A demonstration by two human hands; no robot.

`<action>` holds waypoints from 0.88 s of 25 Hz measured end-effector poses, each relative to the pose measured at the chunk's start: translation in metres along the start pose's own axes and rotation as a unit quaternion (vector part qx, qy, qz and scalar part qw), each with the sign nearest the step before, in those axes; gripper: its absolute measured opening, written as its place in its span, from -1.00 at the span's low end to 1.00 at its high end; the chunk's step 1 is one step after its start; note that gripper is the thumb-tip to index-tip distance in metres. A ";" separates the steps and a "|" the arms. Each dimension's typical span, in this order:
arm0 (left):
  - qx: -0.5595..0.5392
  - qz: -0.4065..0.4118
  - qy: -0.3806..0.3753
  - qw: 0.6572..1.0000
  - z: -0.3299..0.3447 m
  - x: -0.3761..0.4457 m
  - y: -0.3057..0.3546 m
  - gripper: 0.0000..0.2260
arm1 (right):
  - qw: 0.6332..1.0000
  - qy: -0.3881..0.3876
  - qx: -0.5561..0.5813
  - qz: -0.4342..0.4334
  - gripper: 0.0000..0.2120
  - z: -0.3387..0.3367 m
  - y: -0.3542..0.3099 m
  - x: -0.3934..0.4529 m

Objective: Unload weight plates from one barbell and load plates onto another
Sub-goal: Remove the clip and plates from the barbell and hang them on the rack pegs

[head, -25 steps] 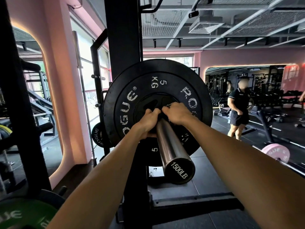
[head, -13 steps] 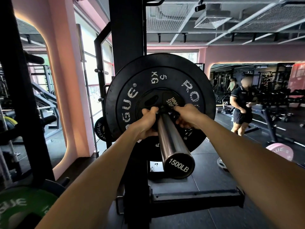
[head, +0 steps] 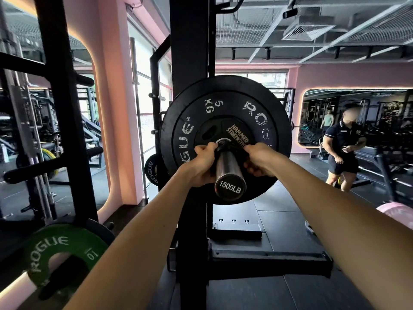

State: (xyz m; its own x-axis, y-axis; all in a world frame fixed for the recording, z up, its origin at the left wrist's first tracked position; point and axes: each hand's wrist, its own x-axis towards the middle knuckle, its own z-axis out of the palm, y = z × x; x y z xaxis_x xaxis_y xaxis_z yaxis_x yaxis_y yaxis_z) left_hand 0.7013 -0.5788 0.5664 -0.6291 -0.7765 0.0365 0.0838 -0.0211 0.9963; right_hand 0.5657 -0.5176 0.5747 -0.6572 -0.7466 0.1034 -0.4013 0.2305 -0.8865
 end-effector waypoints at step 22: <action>0.043 -0.010 -0.214 0.976 0.015 -0.195 -0.006 -0.61 | 0.991 0.045 0.125 0.014 -0.77 -0.056 0.017 -0.225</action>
State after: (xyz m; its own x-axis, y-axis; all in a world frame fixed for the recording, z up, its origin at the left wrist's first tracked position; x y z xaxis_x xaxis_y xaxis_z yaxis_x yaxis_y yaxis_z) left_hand 0.8124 -0.4176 0.5543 -0.8969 -0.4413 0.0281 0.0147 0.0336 0.9993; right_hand 0.6716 -0.3110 0.5617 -0.7239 -0.6815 0.1071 -0.2197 0.0806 -0.9722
